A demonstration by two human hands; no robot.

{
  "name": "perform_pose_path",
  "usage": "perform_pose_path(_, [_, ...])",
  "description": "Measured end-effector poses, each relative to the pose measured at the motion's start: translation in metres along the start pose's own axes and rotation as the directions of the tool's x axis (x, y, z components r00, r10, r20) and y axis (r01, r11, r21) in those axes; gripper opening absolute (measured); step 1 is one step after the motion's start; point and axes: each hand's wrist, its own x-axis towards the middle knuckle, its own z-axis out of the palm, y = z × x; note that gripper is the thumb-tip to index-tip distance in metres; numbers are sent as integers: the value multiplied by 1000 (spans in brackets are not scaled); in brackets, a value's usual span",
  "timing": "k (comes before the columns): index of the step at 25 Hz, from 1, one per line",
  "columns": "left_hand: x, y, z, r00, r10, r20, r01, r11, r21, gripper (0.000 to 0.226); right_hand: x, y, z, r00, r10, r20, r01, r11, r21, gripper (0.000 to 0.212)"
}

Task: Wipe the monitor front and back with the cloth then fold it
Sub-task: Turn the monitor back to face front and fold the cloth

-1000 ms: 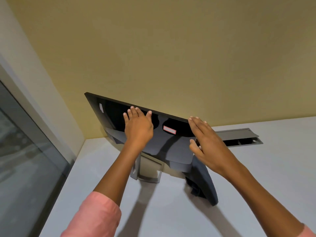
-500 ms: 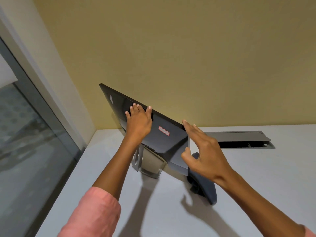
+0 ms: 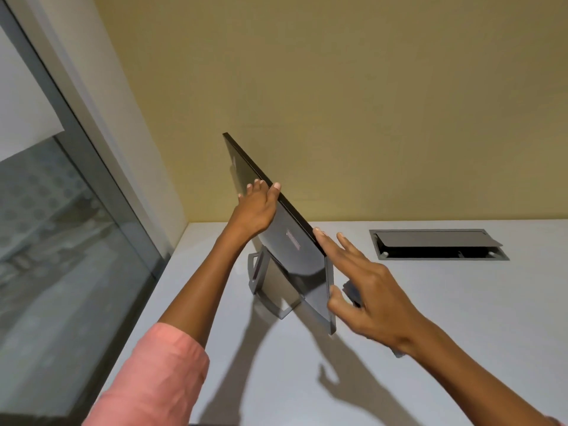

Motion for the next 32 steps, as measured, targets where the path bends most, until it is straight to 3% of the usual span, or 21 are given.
perform_pose_path(3, [-7,15,10,1000,12,0,-12,1000,-2,60,12,21,-15,1000,-1,-31,2,1000,23,66])
perform_pose_path(6, [-28,40,26,999,37,-27,-35,997,65,66,43,60,-33,998,-7,-65,-2,990,-142,69])
perform_pose_path(10, [-54,70,44,999,13,35,-20,979,205,78,94,103,-35,985,-44,165,103,923,-370,81])
perform_pose_path(13, [-64,82,51,999,-44,-17,47,939,342,75,140,115,-27,925,-52,376,274,776,-567,100])
perform_pose_path(16, [-66,86,56,996,-82,-42,93,893,441,70,187,110,-27,889,-45,456,371,652,-661,111])
perform_pose_path(24, [-75,74,52,994,-89,-56,104,916,388,64,253,85,-4,795,-48,605,526,552,-647,111])
perform_pose_path(32, [-87,59,38,999,-41,8,35,910,413,64,259,89,12,805,-60,591,502,601,-622,114])
